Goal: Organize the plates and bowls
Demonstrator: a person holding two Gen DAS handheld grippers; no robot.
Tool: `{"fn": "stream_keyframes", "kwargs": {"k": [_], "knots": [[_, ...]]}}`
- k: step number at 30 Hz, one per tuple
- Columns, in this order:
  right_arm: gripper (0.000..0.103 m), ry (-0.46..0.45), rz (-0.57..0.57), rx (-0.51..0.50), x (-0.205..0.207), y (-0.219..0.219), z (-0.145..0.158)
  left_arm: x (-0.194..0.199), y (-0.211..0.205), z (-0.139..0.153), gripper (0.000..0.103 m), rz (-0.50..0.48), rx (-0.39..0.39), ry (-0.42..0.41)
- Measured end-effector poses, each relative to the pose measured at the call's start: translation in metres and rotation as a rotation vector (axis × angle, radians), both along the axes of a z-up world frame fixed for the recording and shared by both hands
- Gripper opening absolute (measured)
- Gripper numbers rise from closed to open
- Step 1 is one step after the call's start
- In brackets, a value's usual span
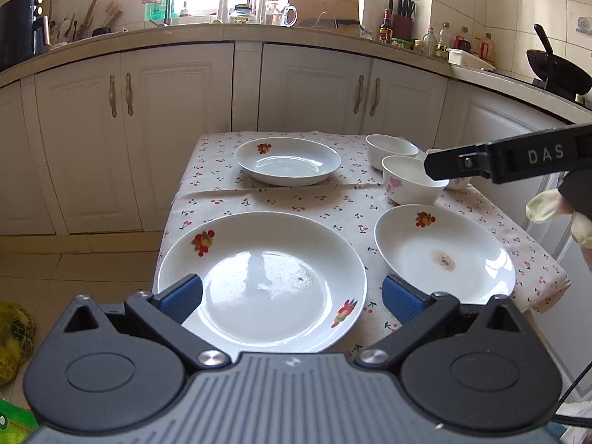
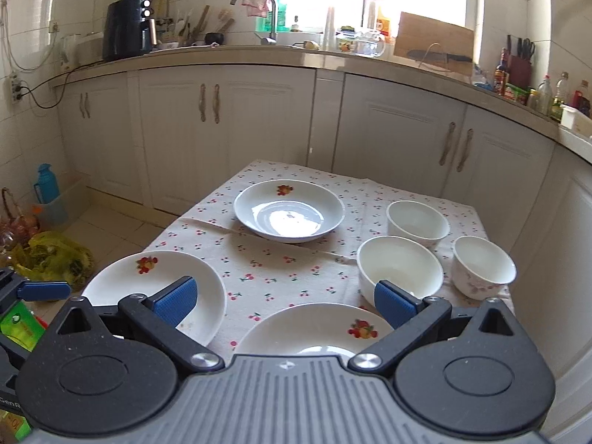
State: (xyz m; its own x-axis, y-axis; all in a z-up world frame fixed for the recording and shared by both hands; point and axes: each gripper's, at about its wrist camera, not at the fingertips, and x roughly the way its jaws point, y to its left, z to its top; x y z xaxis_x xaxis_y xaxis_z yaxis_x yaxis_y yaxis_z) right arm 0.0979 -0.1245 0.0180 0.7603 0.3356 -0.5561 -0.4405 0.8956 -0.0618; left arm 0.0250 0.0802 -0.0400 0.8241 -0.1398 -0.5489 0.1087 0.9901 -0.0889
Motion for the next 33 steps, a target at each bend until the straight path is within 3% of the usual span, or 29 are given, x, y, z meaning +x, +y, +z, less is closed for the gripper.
{"fn": "stream_keyframes", "kwargs": {"k": [5,11,24,33], "knots": [[0.103,0.049,0.095,0.035,0.009,0.014,-0.005,-0.004,0.014,-0.013,0.102,-0.012,0.021,0.015],[0.103,0.071,0.127,-0.002,0.021,0.03,-0.013,-0.007,0.029,-0.029,0.102,-0.061,0.087,0.057],[0.103,0.139,0.139,-0.056,0.04,0.051,-0.032,0.019,0.042,-0.059,0.102,-0.164,0.063,0.126],[0.103,0.174,0.144,-0.074,0.055,0.058,-0.04,0.03,0.043,-0.06,0.103,-0.205,0.087,0.134]]}}
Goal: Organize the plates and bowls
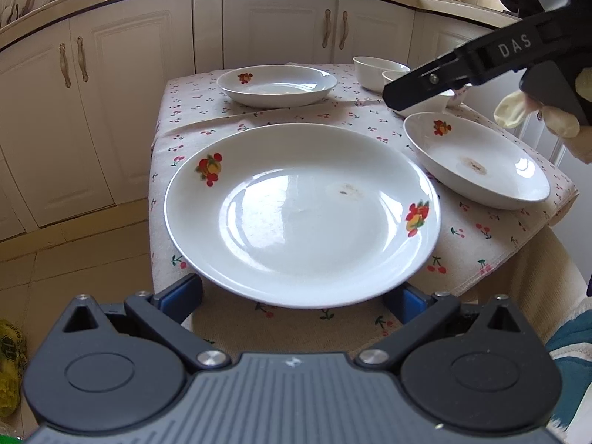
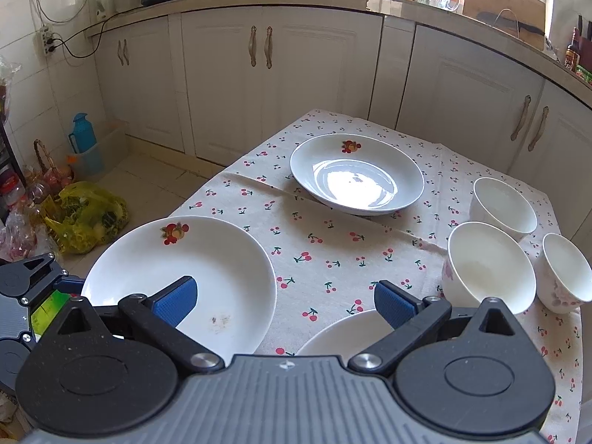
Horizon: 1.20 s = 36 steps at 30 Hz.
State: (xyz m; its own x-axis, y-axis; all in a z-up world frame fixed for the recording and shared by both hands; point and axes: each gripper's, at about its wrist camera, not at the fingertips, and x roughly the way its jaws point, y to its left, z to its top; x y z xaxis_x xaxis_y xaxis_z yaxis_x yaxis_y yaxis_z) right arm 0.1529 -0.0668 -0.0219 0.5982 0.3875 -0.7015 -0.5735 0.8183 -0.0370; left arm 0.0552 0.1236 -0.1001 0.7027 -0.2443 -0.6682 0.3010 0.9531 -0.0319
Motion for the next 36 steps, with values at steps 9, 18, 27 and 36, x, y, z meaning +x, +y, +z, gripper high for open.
{"fn": "stream_keyframes", "kwargs": {"k": [9,18,27,36], "knots": [[0.103,0.076,0.065,0.0,0.019,0.014,-0.013,-0.006,0.006,-0.004,0.103,-0.032,-0.016,-0.052],[0.103,0.183,0.137,-0.004,0.041,0.027,-0.026,-0.015,0.011,-0.007,0.103,-0.062,-0.031,-0.103],[0.088,0.282,0.235,0.008,0.067,0.04,-0.042,-0.007,0.013,-0.003,0.102,-0.134,0.001,-0.108],[0.068,0.36,0.281,0.023,0.081,0.048,-0.051,-0.003,0.015,-0.001,0.102,-0.162,0.003,-0.089]]}}
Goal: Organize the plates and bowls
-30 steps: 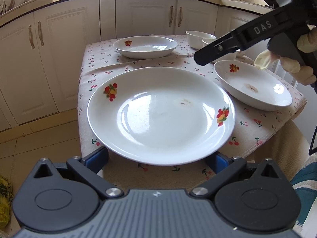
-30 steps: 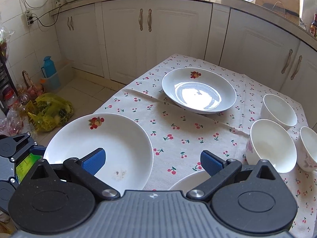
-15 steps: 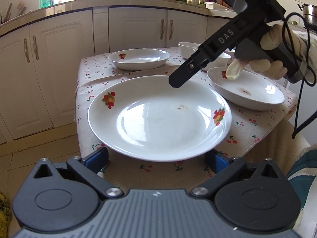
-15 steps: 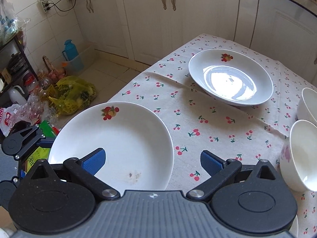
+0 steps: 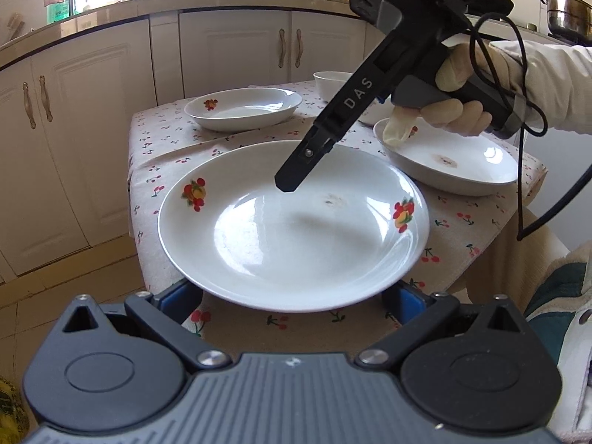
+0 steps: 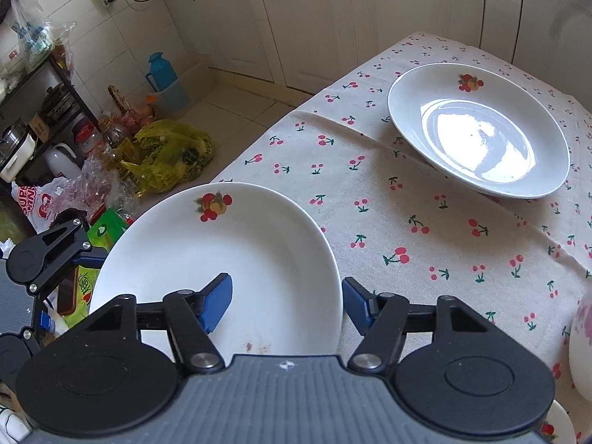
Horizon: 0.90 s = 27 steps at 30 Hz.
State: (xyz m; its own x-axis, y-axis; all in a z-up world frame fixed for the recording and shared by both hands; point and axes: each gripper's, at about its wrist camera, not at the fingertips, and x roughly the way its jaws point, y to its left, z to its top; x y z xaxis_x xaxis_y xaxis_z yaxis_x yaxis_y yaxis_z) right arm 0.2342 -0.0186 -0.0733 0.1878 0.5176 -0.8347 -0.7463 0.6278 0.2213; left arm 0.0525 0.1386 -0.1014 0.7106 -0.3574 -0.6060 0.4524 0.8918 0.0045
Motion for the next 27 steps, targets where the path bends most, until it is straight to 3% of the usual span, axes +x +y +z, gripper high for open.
{"fn": "stream_keyframes", "kwargs": {"k": [12,27], "knots": [[0.068,0.019,-0.001,0.021,0.006,-0.003,0.002,0.012,-0.001,0.009,0.102,-0.028,0.021,0.011],[0.068,-0.012,-0.121,0.041,0.052,-0.029,0.007,0.069,-0.015,0.006,0.102,-0.075,-0.006,0.022]]}}
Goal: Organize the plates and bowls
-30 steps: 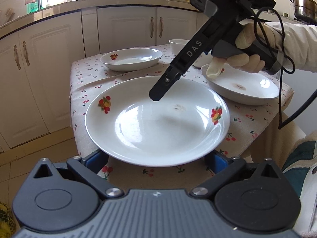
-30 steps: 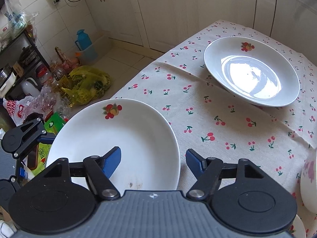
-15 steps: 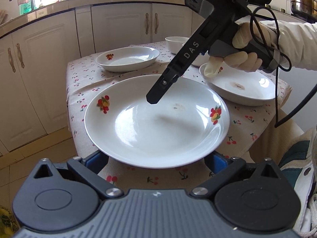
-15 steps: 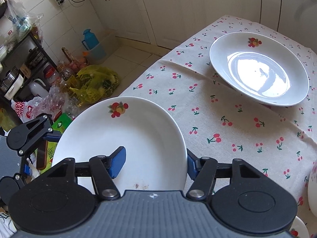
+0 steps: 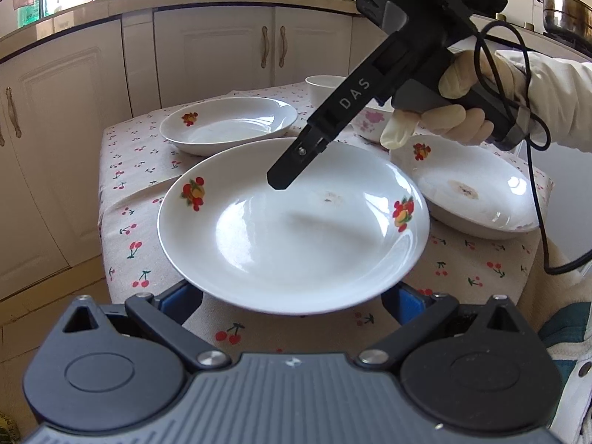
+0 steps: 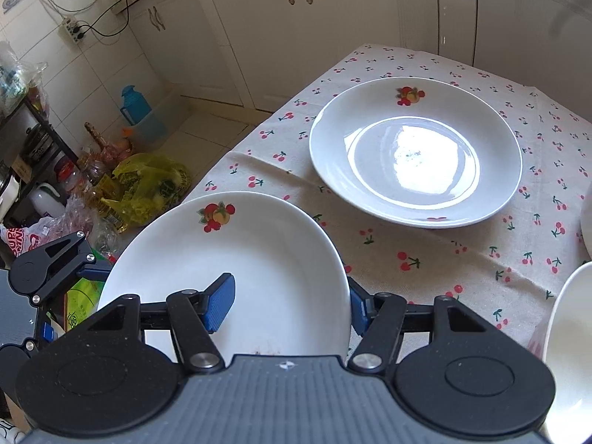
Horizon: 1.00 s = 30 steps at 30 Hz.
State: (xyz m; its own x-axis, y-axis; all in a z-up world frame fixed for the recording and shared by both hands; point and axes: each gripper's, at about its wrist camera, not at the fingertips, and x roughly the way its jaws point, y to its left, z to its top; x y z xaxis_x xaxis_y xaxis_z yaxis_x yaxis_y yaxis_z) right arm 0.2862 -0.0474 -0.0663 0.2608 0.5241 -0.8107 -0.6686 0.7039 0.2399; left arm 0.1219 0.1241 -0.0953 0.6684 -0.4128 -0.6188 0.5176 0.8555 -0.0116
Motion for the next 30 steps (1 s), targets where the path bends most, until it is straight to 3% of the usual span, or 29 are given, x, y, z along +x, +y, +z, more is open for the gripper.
{"fn": "stream_keyframes", "kwargs": {"k": [20,25,30], "knots": [[0.07,-0.02,-0.026,-0.013,0.011,-0.007,-0.006,0.015,-0.01,-0.005,0.102,-0.011,0.013,0.005],[0.079,-0.032,-0.008,-0.032,0.007,-0.002,-0.004,0.012,-0.01,-0.005,0.102,-0.002,0.015,-0.005],[0.093,-0.11,-0.007,-0.016,-0.011,-0.009,0.018,0.0,-0.008,0.0,0.102,0.038,0.025,-0.031]]}}
